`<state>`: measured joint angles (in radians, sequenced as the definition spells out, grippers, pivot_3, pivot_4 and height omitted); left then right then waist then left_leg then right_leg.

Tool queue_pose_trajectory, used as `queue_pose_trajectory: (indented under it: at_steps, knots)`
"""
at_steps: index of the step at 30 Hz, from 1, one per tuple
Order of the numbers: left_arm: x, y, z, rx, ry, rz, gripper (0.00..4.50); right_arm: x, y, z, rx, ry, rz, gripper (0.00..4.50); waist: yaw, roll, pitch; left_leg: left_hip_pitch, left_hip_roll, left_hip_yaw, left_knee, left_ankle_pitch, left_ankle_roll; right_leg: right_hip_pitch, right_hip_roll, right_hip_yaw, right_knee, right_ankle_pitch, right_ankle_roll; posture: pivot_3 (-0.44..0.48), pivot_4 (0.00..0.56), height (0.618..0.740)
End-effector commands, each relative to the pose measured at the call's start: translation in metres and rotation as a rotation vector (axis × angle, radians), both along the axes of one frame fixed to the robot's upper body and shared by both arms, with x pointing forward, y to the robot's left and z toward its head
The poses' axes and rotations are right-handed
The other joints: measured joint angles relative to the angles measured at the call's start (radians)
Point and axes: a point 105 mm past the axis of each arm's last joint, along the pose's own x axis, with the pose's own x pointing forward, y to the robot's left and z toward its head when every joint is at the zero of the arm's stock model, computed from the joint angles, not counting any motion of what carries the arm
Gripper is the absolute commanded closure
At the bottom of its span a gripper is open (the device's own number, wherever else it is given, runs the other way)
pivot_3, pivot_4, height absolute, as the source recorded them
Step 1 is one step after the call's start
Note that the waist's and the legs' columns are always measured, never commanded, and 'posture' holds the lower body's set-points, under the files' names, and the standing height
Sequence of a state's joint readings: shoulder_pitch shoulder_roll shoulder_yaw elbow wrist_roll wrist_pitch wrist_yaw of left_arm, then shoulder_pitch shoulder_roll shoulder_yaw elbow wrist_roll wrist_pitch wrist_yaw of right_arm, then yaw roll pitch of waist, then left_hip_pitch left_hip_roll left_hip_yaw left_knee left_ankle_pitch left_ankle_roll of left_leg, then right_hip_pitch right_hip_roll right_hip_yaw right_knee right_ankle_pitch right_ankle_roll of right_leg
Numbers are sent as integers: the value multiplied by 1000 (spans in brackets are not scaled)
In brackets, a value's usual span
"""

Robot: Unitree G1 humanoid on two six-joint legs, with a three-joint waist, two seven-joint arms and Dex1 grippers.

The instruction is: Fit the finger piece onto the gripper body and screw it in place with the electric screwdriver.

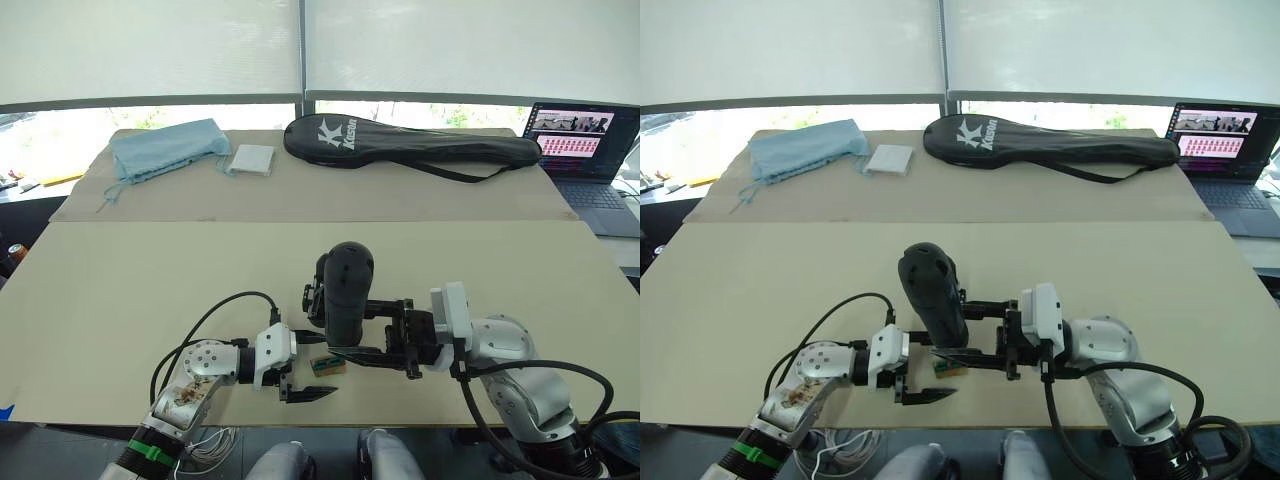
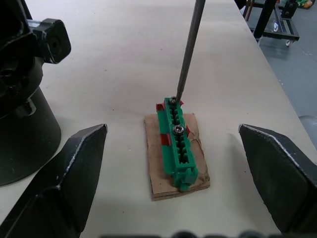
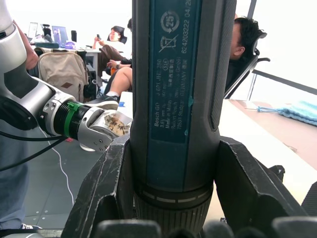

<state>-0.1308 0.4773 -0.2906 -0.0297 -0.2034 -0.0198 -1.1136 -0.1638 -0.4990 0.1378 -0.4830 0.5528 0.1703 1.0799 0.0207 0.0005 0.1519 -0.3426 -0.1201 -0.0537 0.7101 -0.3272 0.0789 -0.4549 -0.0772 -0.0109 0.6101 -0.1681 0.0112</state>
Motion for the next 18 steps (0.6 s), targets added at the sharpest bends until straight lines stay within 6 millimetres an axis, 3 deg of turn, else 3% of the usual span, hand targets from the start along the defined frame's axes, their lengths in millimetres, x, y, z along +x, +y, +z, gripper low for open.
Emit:
queue_pose_trajectory:
  at_steps: [1,18]
  knots:
    - [-6,0,-11,12,41,-7,0,-7,-1,14,41,-57,22,2600,0,0,0,0,0,0,0,0,0,0,0,0,0,0,0,0,150,740]
    - [-7,1,-14,12,46,-4,0,-4,-1,15,43,-47,9,2600,-1,0,0,0,0,0,0,0,0,0,0,0,0,0,0,0,150,740]
